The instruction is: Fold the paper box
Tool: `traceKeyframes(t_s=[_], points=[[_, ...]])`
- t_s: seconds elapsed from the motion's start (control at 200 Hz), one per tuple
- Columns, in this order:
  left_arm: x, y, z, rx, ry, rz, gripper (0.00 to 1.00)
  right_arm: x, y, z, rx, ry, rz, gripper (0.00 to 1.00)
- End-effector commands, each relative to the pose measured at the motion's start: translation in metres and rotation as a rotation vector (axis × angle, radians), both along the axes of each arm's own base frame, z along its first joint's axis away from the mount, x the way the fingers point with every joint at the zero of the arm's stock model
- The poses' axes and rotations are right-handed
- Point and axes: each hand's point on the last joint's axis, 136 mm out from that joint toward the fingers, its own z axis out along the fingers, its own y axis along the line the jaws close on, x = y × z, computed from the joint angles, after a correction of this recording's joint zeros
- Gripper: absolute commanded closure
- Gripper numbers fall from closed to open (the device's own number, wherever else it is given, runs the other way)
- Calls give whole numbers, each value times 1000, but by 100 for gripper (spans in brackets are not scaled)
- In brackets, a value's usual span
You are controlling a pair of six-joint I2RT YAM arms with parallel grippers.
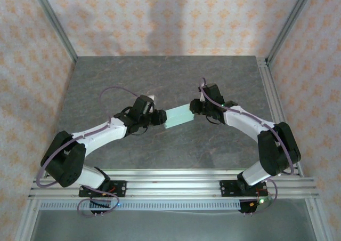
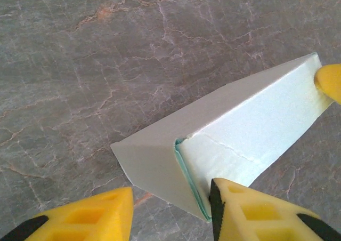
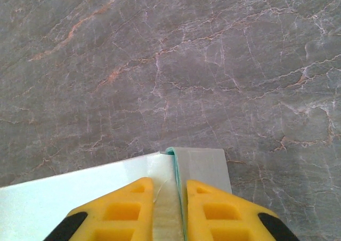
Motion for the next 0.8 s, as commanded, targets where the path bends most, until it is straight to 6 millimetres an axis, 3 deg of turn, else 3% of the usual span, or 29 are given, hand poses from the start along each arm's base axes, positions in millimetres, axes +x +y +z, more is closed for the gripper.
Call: traceKeyframes(t_s=[0.0,0.12,0.295,0.39,0.661,0.796], points=[[-12,4,-21,57,63,-27,58,-29,-15,-35,-96,146,2,82],[-5,2,-1,68,7,-46,48,-27,-13,-30,-90,133,10,82],[9,0,38,166,-138,-151,21,-19,-9,-12,-77,90,18,69],[15,-1,54,248,-215,-240,14,-12,-7,3,-65,53,15,59],[22,-22,79,354,-379,-506,7,2,-10,47,0,-64,-24,31],[22,-30,81,414,-446,-639,5,4,-18,57,-1,-90,-40,23]])
